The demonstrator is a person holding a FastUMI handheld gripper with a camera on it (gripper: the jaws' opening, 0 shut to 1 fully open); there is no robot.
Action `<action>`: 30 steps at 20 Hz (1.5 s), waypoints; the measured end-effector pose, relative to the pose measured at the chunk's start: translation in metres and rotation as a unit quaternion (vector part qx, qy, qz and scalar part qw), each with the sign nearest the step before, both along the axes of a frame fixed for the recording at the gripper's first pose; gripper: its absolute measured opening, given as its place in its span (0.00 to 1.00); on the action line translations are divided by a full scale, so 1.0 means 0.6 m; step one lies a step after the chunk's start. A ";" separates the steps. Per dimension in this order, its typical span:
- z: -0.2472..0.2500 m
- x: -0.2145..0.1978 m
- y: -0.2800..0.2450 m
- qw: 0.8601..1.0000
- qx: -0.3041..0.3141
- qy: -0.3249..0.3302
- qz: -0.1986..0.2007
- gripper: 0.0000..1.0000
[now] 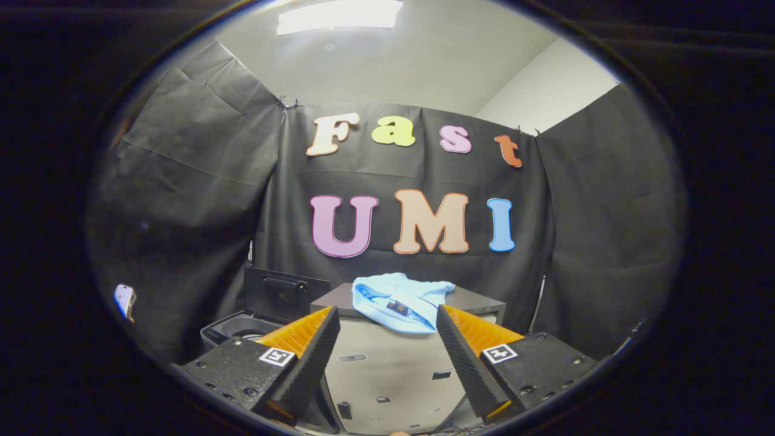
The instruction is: Put the clothes into the washing machine and then close the washing machine lid.
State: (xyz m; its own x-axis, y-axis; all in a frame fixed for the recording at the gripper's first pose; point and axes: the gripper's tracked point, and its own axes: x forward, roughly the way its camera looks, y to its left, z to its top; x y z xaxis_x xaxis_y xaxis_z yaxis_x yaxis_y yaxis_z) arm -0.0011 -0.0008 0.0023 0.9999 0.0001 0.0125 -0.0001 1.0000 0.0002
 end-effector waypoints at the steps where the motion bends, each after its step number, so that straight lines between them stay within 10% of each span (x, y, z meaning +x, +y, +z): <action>1: 0.002 0.000 0.001 1.000 0.000 -0.001 0.000 0.97; 19: 0.005 0.026 0.015 1.000 -0.011 0.004 0.011 0.97; 30: 0.050 0.209 -0.012 0.998 -0.023 0.043 0.030 0.97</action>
State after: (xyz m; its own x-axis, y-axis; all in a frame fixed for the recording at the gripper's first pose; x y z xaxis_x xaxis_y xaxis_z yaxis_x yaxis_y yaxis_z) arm 0.1240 -0.0077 0.0321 0.9955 0.0584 -0.0747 -0.0617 0.9972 -0.0424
